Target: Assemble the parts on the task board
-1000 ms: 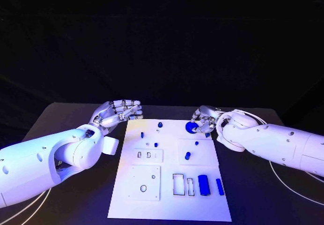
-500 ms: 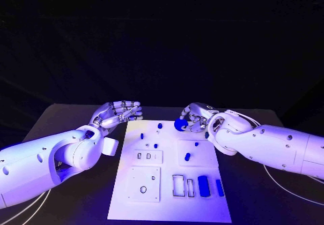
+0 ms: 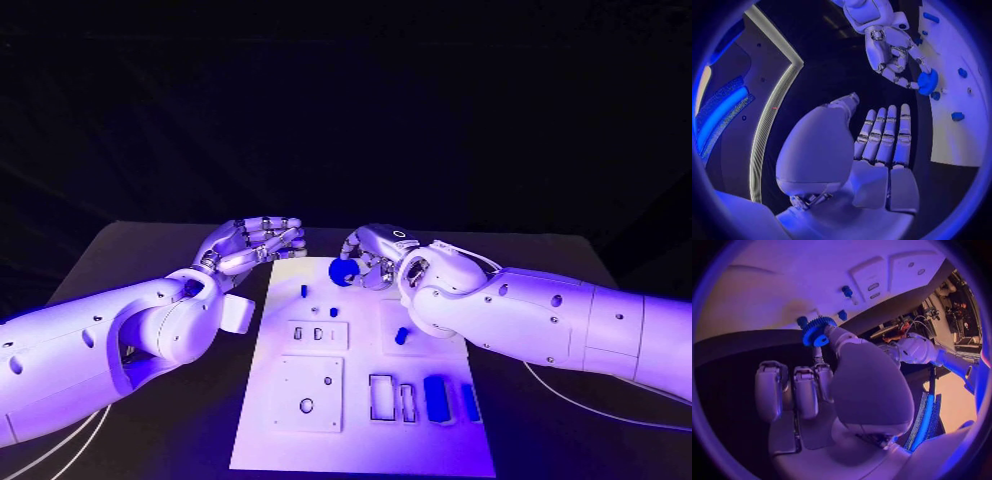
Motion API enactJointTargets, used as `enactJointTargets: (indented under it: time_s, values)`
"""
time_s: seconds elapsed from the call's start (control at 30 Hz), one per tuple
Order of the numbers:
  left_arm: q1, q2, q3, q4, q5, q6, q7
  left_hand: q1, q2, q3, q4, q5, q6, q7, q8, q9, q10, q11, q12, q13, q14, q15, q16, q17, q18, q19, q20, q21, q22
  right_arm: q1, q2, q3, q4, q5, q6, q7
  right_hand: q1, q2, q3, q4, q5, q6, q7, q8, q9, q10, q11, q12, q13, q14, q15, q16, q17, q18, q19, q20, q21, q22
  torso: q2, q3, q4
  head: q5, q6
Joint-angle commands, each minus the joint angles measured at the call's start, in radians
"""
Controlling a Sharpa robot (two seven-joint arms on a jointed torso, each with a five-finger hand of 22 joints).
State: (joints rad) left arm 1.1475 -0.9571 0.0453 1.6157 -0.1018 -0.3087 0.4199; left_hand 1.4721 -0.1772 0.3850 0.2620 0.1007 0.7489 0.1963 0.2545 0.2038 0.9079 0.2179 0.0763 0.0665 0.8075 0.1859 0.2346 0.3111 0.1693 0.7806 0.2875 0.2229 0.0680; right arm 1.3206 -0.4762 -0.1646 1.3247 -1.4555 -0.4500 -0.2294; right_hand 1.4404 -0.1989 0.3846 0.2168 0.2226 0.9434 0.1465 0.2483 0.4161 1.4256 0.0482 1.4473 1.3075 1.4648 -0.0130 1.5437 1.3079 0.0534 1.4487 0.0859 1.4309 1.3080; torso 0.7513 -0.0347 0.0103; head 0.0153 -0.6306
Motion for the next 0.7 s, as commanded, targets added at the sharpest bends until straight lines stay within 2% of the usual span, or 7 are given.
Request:
enactJointTargets:
  time_s: [0.03,0.2,0.37,0.53,0.7]
  values:
    - [0.001,0.004,0.001,0.0,0.003,0.019,0.007,-0.001,0.007,-0.005,-0.001,-0.002,-0.003,0.072,0.001,0.0,-0.001,0.002,0.001,0.0,0.002,-0.003,-0.003,-0.001,0.011,0.003,0.0,0.0,0.001,-0.005,0.013,-0.001,-0.015,-0.04,0.002,-0.013,-0.006,0.001,0.008,0.0,0.002,0.033,-0.02,0.031,0.014,0.009,-0.001,0.005,0.084,0.09,-0.008,0.006,0.189,-0.007,0.006,0.003,0.002,0.091,0.001,0.0005,-0.0016,0.002,-0.003]
    - [0.001,0.007,0.001,-0.003,0.003,0.019,0.007,-0.001,0.007,-0.005,-0.001,-0.002,-0.003,0.072,0.001,0.0,-0.001,0.002,0.001,0.0,0.002,-0.003,-0.003,-0.001,0.011,0.003,0.0,0.0,0.001,-0.013,0.04,-0.002,-0.036,-0.042,0.014,-0.015,-0.006,0.001,0.008,0.0,0.002,0.033,-0.02,0.031,0.014,0.009,-0.001,0.005,0.084,0.09,-0.008,0.006,0.189,-0.007,0.006,0.003,0.002,0.091,0.002,0.0012,-0.0032,0.004,-0.006]
    - [0.001,0.009,0.001,-0.003,0.003,0.019,0.007,-0.001,0.007,-0.005,-0.001,-0.002,-0.003,0.072,0.001,0.0,-0.001,0.002,0.001,0.0,0.002,-0.003,-0.003,-0.001,0.011,0.003,0.0,0.0,0.001,-0.019,0.055,-0.003,-0.049,-0.043,0.032,-0.018,-0.01,-0.002,0.011,0.0,0.002,0.03,-0.019,0.03,0.013,0.009,-0.001,0.005,0.084,0.09,-0.008,0.006,0.188,-0.007,0.006,0.003,0.002,0.091,0.001,0.0016,-0.0021,0.004,-0.01]
    - [0.001,0.01,0.001,-0.003,0.003,0.019,0.007,-0.001,0.007,-0.005,-0.001,-0.002,-0.003,0.072,0.001,0.0,-0.001,0.002,0.001,0.0,0.002,-0.003,-0.003,-0.001,0.011,0.003,0.0,0.0,0.001,-0.026,0.067,-0.003,-0.065,-0.044,0.046,-0.02,-0.012,-0.002,0.013,0.0,0.002,0.029,-0.019,0.029,0.013,0.009,-0.001,0.005,0.084,0.09,-0.008,0.006,0.189,-0.007,0.005,0.002,0.001,0.09,0.001,0.0039,-0.0031,0.005,-0.013]
    - [0.001,0.01,0.001,-0.002,0.003,0.019,0.007,-0.001,0.007,-0.005,-0.001,-0.002,-0.003,0.072,0.001,0.0,-0.001,0.002,0.001,0.0,0.002,-0.003,-0.003,-0.001,0.011,0.003,0.0,0.0,0.001,-0.033,0.079,-0.004,-0.079,-0.044,0.054,-0.021,-0.012,-0.002,0.013,0.0,0.002,0.029,-0.019,0.029,0.013,0.009,-0.001,0.005,0.084,0.09,-0.008,0.006,0.189,-0.007,0.005,0.002,0.001,0.09,0.0,0.0034,-0.0029,0.006,-0.017]
